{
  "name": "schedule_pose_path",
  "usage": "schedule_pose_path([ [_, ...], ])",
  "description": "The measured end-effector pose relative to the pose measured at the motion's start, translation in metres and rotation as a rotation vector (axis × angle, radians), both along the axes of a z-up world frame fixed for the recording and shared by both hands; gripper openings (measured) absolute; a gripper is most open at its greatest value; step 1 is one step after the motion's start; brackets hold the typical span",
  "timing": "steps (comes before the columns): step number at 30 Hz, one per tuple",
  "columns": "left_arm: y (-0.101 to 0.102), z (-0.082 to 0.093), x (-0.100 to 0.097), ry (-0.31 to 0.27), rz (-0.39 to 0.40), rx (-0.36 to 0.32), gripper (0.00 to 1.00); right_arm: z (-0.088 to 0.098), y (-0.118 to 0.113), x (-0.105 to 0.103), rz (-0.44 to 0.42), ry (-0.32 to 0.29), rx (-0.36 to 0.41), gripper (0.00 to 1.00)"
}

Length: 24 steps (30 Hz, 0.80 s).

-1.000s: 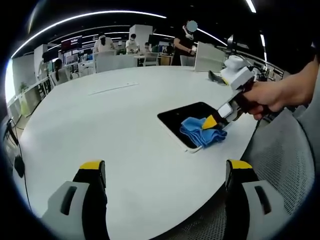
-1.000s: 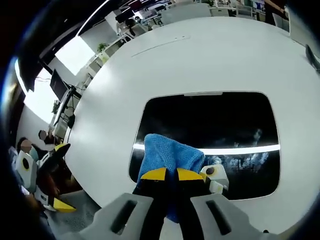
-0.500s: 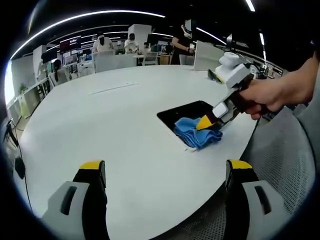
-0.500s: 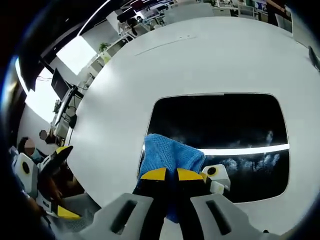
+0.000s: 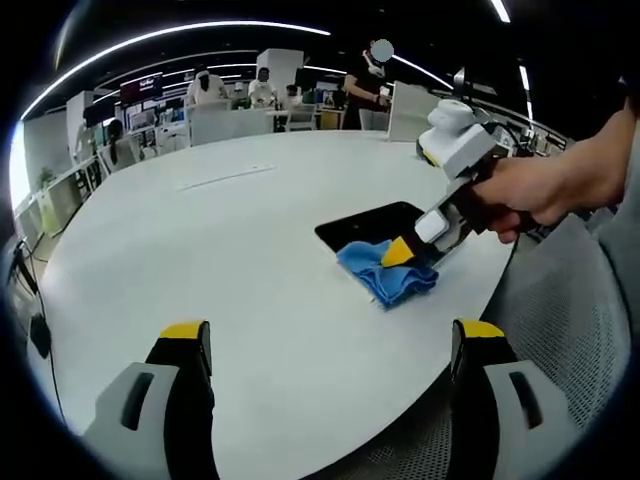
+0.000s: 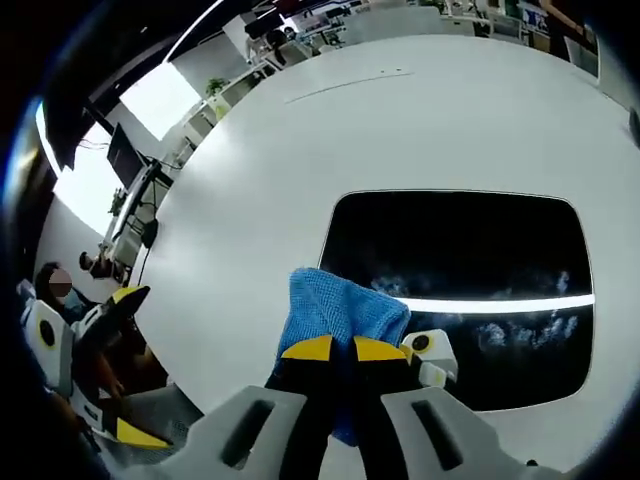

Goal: Wipe the mirror surface with the cleaning cloth until all visible marks leave the cleaned area.

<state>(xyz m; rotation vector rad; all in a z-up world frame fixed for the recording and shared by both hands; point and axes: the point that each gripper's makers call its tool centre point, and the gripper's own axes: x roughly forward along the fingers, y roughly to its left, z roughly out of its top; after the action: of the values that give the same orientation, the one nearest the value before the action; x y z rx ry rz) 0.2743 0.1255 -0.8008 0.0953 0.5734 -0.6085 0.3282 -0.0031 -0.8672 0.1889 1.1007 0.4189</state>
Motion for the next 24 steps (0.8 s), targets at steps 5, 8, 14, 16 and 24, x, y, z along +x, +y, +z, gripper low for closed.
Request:
schedule_pose_path([
  [5, 0.0013, -0.0005, 0.0005, 0.002, 0.008, 0.002, 0.99, 0.0001, 0.0005, -0.0001, 0.008, -0.004, -0.003, 0.00],
  [8, 0.0015, -0.0004, 0.0010, 0.003, 0.012, 0.000, 0.99, 0.0004, 0.0013, -0.0001, 0.022, -0.011, -0.006, 0.00],
  [14, -0.0013, -0.0040, -0.0014, 0.022, -0.002, 0.005, 0.99, 0.0004, 0.0016, -0.0021, 0.027, -0.009, -0.003, 0.00],
  [16, -0.0024, -0.0044, -0.0024, 0.023, -0.010, 0.009, 0.99, 0.0004, 0.0015, -0.0021, 0.028, -0.012, -0.003, 0.00],
  [24, -0.0003, -0.0035, -0.0013, 0.018, -0.001, 0.005, 0.99, 0.0001, 0.0026, -0.0005, 0.039, -0.010, -0.002, 0.00],
])
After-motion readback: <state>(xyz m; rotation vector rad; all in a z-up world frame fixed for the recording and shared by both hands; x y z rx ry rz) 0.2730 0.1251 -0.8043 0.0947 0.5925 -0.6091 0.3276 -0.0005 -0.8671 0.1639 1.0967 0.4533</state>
